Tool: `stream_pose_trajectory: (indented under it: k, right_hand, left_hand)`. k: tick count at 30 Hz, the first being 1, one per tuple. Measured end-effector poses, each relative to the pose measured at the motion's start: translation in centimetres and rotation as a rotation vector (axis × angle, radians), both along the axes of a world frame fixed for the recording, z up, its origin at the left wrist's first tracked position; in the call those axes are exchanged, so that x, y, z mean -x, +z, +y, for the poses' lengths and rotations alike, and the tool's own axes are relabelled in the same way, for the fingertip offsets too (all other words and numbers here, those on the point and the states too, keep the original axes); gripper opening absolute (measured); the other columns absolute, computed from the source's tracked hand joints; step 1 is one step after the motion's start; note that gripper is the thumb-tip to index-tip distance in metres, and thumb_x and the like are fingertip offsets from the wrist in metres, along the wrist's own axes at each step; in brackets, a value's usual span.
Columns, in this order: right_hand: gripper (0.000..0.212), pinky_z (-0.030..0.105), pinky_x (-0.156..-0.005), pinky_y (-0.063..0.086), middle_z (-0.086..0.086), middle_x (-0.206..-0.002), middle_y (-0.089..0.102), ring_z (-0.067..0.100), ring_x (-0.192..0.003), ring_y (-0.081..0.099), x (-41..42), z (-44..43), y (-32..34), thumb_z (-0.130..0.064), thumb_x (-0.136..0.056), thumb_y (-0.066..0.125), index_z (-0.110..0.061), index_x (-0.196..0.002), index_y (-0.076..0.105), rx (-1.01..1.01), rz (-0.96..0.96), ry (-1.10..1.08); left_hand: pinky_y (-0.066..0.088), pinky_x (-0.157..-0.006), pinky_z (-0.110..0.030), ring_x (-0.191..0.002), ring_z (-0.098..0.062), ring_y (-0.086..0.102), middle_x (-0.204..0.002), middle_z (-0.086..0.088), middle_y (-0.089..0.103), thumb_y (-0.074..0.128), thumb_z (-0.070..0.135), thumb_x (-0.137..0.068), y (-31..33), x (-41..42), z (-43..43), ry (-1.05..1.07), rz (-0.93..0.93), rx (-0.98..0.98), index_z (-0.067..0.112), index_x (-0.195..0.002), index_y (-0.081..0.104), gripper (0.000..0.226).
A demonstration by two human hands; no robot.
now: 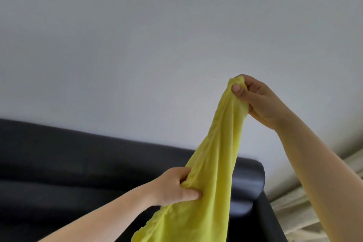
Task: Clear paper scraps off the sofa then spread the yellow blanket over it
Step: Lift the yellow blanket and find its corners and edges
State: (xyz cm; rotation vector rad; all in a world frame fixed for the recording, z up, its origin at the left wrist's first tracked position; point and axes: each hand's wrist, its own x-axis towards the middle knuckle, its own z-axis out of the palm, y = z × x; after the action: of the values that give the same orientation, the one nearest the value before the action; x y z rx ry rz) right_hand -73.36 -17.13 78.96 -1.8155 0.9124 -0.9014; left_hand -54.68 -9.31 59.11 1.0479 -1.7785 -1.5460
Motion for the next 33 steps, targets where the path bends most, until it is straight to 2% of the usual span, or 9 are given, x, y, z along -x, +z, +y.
stream_pose_trajectory:
  k: [4,8,15,18,23,27,29,31,33]
  right_hand:
    - [0.015,0.022,-0.062,0.052,0.000,-0.077,0.064,0.014,-0.071,0.064,1.2,0.0,-0.5,-0.026,-0.085,0.058,-0.012,-0.088,0.060,0.027,0.039,-0.048]
    - [0.014,0.026,-0.068,0.049,0.000,-0.080,0.063,0.016,-0.076,0.061,3.5,-0.4,-1.3,-0.031,-0.085,0.061,-0.018,-0.086,0.063,0.109,0.059,-0.212]
    - [0.012,0.032,-0.068,0.041,-0.001,-0.076,0.054,0.015,-0.074,0.050,5.8,-1.1,-4.0,-0.023,-0.094,0.060,-0.021,-0.082,0.060,0.226,-0.001,-0.547]
    - [0.015,0.035,-0.068,0.039,-0.001,-0.074,0.051,0.020,-0.076,0.047,5.7,-1.1,-4.1,-0.034,-0.087,0.067,-0.024,-0.078,0.059,0.221,-0.136,-0.610]
    - [0.013,0.028,-0.066,0.044,-0.005,-0.073,0.054,0.011,-0.071,0.051,5.6,-1.5,-4.0,-0.022,-0.094,0.060,-0.022,-0.081,0.059,0.253,-0.117,-0.612]
    - [0.010,0.033,-0.070,0.044,0.001,-0.079,0.055,0.018,-0.078,0.052,5.2,-1.6,-3.9,-0.023,-0.094,0.060,-0.021,-0.084,0.060,0.250,-0.097,-0.583]
    - [0.009,0.034,-0.071,0.044,0.004,-0.081,0.055,0.020,-0.080,0.052,4.8,-1.4,-3.5,-0.024,-0.094,0.059,-0.020,-0.085,0.059,0.267,-0.072,-0.544]
    - [0.011,0.032,-0.070,0.044,0.001,-0.079,0.055,0.018,-0.079,0.052,4.4,-1.2,-3.0,-0.022,-0.095,0.058,-0.020,-0.084,0.059,0.283,-0.058,-0.516]
    - [0.012,0.030,-0.069,0.045,-0.002,-0.077,0.055,0.017,-0.078,0.052,4.1,-1.1,-2.4,-0.022,-0.095,0.058,-0.021,-0.083,0.059,0.292,-0.055,-0.496]
  left_hand:
    - [0.054,-0.091,-0.033,-0.099,-0.006,0.065,-0.110,0.013,0.065,0.074,0.043,-0.070,-0.9,0.0,-0.5,0.059,-0.020,0.017,0.035,-0.110,0.061,0.043]
    - [0.056,-0.083,-0.032,-0.091,-0.011,0.067,-0.100,0.003,0.070,0.073,0.037,-0.073,-2.0,-0.5,-0.1,0.101,0.006,0.105,0.025,-0.102,0.065,0.032]
    - [0.051,-0.066,-0.030,-0.072,-0.011,0.061,-0.078,0.003,0.063,0.064,0.036,-0.077,-4.3,-3.3,-1.0,0.186,-0.280,0.258,0.023,-0.082,0.058,0.015]
    - [0.053,-0.070,-0.035,-0.072,-0.008,0.062,-0.080,0.005,0.066,0.060,0.031,-0.075,-6.0,-4.6,-1.5,0.155,-0.431,0.203,0.023,-0.088,0.063,0.016]
    - [0.055,-0.077,-0.030,-0.085,-0.009,0.062,-0.096,0.007,0.064,0.060,0.025,-0.076,-6.2,-5.6,-2.2,0.183,-0.551,0.181,0.023,-0.100,0.064,0.025]
    - [0.047,-0.085,-0.022,-0.100,-0.006,0.054,-0.111,0.013,0.053,0.070,0.061,-0.069,-6.7,-6.9,-2.7,0.033,-0.622,-0.009,0.034,-0.109,0.053,0.051]
    - [0.044,-0.088,-0.023,-0.105,-0.005,0.055,-0.117,0.013,0.056,0.055,0.081,-0.066,-7.6,-7.0,-2.7,0.046,-0.514,-0.194,0.035,-0.113,0.052,0.065]
    - [0.044,-0.087,-0.026,-0.103,-0.010,0.057,-0.115,0.009,0.058,0.044,0.074,-0.080,-8.8,-6.7,-2.7,0.134,-0.393,-0.318,0.031,-0.109,0.050,0.052]
    - [0.045,-0.076,-0.021,-0.086,-0.009,0.060,-0.094,0.010,0.062,0.046,0.057,-0.090,-9.6,-6.4,-2.9,0.174,-0.449,-0.182,0.024,-0.091,0.060,0.036]
